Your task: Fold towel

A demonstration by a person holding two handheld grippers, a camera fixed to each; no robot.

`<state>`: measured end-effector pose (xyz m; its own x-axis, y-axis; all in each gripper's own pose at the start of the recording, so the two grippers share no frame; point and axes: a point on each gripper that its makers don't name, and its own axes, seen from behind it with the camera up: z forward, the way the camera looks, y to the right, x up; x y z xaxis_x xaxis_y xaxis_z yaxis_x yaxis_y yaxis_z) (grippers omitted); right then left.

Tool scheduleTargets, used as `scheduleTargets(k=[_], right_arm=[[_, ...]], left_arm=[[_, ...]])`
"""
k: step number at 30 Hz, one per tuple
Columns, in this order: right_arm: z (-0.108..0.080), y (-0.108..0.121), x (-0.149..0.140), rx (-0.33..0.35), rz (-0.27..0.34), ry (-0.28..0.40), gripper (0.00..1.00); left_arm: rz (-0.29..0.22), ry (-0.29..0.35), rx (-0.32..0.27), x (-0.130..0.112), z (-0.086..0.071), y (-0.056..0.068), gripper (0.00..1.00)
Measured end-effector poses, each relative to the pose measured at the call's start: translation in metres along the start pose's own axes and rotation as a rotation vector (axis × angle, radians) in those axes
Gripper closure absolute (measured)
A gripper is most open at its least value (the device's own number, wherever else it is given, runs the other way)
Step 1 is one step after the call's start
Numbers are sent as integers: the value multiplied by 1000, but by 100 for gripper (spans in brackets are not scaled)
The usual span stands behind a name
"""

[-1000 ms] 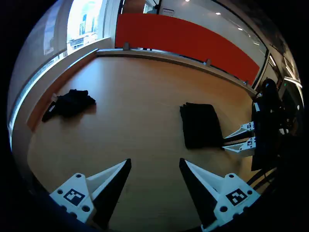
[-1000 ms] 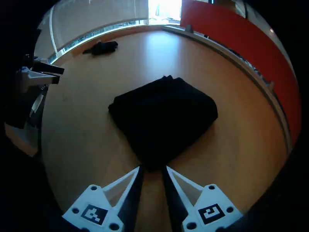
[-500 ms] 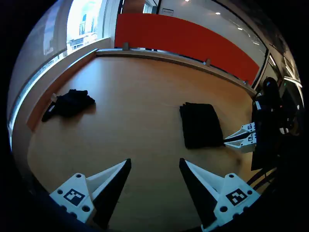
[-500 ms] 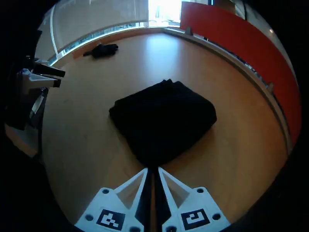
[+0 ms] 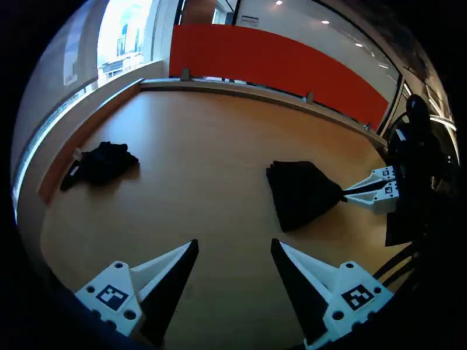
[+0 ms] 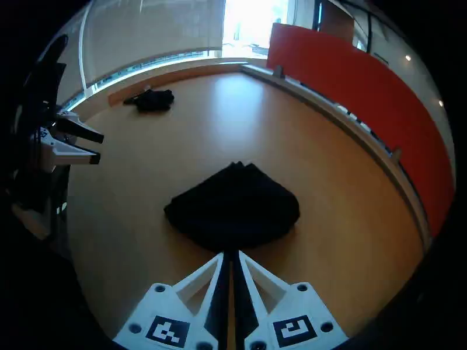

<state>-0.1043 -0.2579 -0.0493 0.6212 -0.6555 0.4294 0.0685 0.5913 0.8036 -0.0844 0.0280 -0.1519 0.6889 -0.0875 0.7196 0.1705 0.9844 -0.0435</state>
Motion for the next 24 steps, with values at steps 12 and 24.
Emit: scheduleTargets(k=[12,24], right_arm=[[-37,26,75,-56,-26,121,97],[-60,44,102,-99,-20,166,97]], left_arm=[[14,40,-20,19,-3,5,8],[28,55,-39,27,-6,6,8]])
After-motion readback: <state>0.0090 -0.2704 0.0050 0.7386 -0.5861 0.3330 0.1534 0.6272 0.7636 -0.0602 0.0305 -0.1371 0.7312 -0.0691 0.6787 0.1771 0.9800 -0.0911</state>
